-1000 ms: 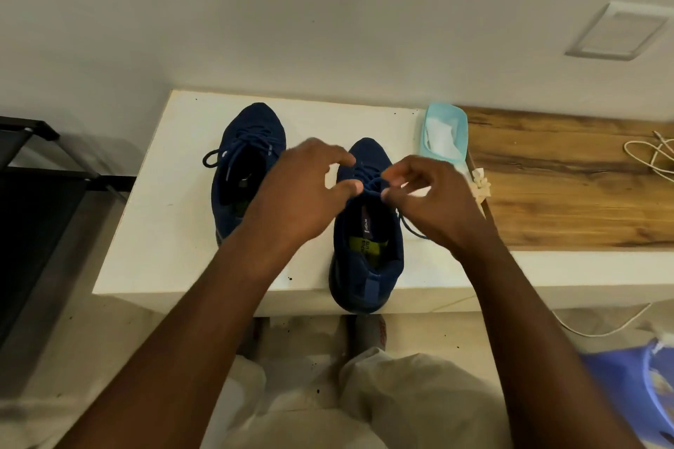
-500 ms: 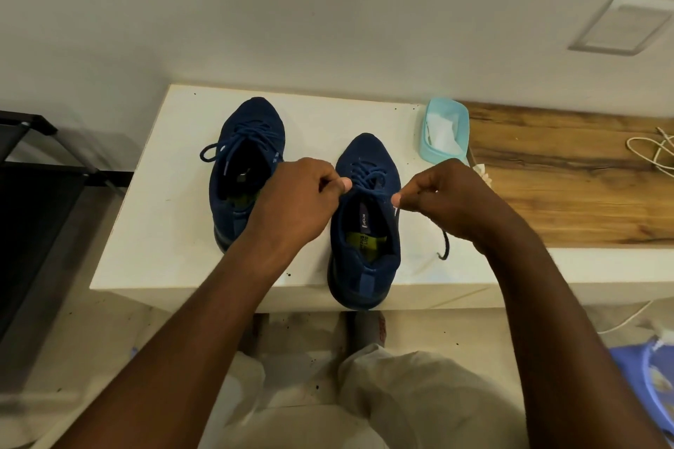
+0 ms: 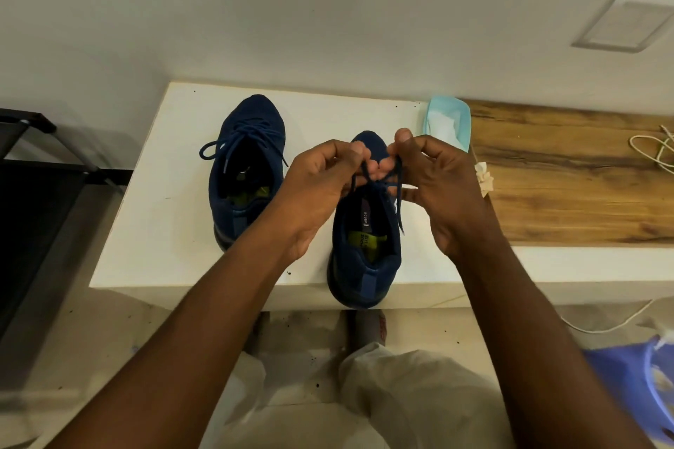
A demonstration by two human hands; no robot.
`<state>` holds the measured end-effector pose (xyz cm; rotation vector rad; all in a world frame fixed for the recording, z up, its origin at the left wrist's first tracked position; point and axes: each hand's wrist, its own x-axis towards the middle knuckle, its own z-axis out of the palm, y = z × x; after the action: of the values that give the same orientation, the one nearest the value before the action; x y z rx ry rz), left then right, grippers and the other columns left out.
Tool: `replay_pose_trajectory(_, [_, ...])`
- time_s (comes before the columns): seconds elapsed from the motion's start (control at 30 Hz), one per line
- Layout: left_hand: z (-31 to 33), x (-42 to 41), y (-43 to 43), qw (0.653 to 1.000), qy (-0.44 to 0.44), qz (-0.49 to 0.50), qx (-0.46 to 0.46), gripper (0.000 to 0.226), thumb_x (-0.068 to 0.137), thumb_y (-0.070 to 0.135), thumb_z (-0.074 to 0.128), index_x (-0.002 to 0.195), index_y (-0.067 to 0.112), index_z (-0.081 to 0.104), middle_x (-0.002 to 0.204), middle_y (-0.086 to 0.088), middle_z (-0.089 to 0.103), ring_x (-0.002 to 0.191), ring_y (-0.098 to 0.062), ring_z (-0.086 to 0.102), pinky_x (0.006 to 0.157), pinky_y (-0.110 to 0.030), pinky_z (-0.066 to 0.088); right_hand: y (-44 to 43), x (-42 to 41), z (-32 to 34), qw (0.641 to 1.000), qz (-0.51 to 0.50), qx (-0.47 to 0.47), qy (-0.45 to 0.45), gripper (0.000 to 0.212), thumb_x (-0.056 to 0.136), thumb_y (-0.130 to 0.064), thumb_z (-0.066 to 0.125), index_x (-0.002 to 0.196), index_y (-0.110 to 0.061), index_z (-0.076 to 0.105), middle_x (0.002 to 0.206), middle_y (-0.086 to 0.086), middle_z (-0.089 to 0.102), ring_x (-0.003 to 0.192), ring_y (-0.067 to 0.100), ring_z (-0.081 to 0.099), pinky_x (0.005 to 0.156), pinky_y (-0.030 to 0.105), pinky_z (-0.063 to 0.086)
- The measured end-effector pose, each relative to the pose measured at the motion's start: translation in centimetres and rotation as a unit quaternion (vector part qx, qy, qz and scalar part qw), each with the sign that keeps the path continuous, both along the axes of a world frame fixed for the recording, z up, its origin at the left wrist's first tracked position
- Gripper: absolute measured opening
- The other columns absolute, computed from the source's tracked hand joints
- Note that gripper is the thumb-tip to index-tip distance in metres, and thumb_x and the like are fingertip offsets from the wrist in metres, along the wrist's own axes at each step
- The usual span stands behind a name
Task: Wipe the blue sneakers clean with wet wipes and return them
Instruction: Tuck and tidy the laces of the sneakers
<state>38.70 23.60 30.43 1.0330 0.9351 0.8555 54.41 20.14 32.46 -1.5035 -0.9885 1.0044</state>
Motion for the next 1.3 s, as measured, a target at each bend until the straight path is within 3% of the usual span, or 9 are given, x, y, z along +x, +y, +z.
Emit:
replay_pose_trajectory(0.13, [-0.4,0.7,-0.6,0.998,0.0,0.044,0.036,0.021,0.099,0.026,0.064,0.107,0.009,0.073,0.092,-0.005,0.074,0.083,-0.009,0.069,0.08,-0.022,0.053,0.1,-0.5,-0.6,1.0,0.0,0.0,-0.031,0.021,0.096,-0.03,0.063,0.096,-0.012,0.072,0.08,0.005,0.074,0.077,0.021,0.07,0.079,0.039,0.057])
replay_pose_trajectory(0.27, [-0.8,0.6,-0.3,0.998,-0.001,0.027,0.052,0.025,0.098,0.016,0.065,0.122,0.018,0.072,0.108,-0.002,0.077,0.103,-0.017,0.072,0.083,-0.024,0.056,0.2,-0.2,-0.6,0.998,0.057,-0.001,-0.039,0.025,0.098,-0.007,0.056,0.117,-0.017,0.068,0.1,0.001,0.075,0.094,0.02,0.072,0.087,0.04,0.058])
replay_pose_trajectory(0.33, [-0.9,0.4,-0.1,0.998,-0.001,0.051,0.044,0.024,0.097,0.014,0.067,0.12,0.015,0.071,0.104,-0.004,0.078,0.098,-0.017,0.073,0.08,-0.024,0.057,0.0,0.0,-0.5,0.996,0.068,0.022,-0.047,0.027,0.098,-0.002,0.055,0.121,-0.012,0.063,0.099,0.002,0.076,0.092,0.019,0.073,0.083,0.035,0.059])
replay_pose_trajectory(0.5, [-1.4,0.5,0.1,0.996,0.065,0.059,0.033,0.024,0.099,0.029,0.064,0.122,0.026,0.057,0.096,0.002,0.077,0.091,-0.011,0.073,0.076,-0.025,0.056,-0.1,0.0,-0.3,0.989,0.068,0.058,-0.116,0.027,0.095,-0.011,0.063,0.121,-0.01,0.052,0.089,-0.002,0.077,0.085,0.008,0.073,0.072,0.013,0.053])
replay_pose_trajectory(0.73, [-1.2,0.1,0.0,0.997,0.067,-0.01,0.041,0.024,0.101,0.009,0.057,0.113,0.02,0.075,0.095,-0.001,0.077,0.089,-0.008,0.068,0.076,-0.018,0.054,0.0,0.5,-1.0,0.973,0.109,0.076,-0.189,0.014,0.091,-0.016,0.07,0.102,-0.021,0.077,0.097,-0.006,0.073,0.093,0.008,0.067,0.084,0.019,0.054])
replay_pose_trajectory(0.87, [-1.0,-0.2,0.2,0.998,0.036,-0.044,0.015,0.026,0.094,0.011,0.067,0.118,0.018,0.074,0.104,-0.002,0.077,0.104,-0.013,0.07,0.082,-0.023,0.052,0.1,0.4,-1.1,0.986,0.068,0.055,-0.142,0.016,0.087,-0.014,0.074,0.102,-0.016,0.074,0.094,-0.005,0.075,0.091,0.009,0.071,0.083,0.025,0.058])
replay_pose_trajectory(1.0, [-1.2,-0.3,0.2,0.998,0.039,-0.017,0.039,0.019,0.094,0.018,0.07,0.112,0.015,0.075,0.093,-0.004,0.076,0.089,-0.011,0.069,0.082,-0.025,0.055,0.2,0.6,-0.9,0.998,0.039,0.02,-0.055,0.031,0.08,-0.01,0.08,0.11,-0.01,0.069,0.088,0.003,0.077,0.083,0.017,0.074,0.077,0.03,0.06])
replay_pose_trajectory(1.13, [-1.3,-0.3,0.4,1.0,0.002,-0.01,-0.014,0.022,0.097,0.024,0.067,0.11,0.008,0.073,0.094,-0.008,0.074,0.089,-0.017,0.07,0.098,-0.043,0.054,-0.1,0.8,-0.7,0.996,0.067,0.051,-0.018,0.015,0.08,0.001,0.076,0.095,-0.002,0.074,0.086,0.008,0.076,0.084,0.022,0.074,0.078,0.027,0.058])
replay_pose_trajectory(1.3, [-0.9,-0.7,0.7,0.999,-0.021,-0.029,-0.039,0.014,0.098,0.017,0.063,0.105,0.006,0.069,0.091,-0.009,0.071,0.088,-0.019,0.069,0.092,-0.039,0.054,0.0,0.7,-1.0,0.997,0.064,0.026,-0.022,0.034,0.077,-0.004,0.081,0.109,-0.012,0.073,0.097,0.004,0.074,0.088,0.017,0.073,0.077,0.027,0.059])
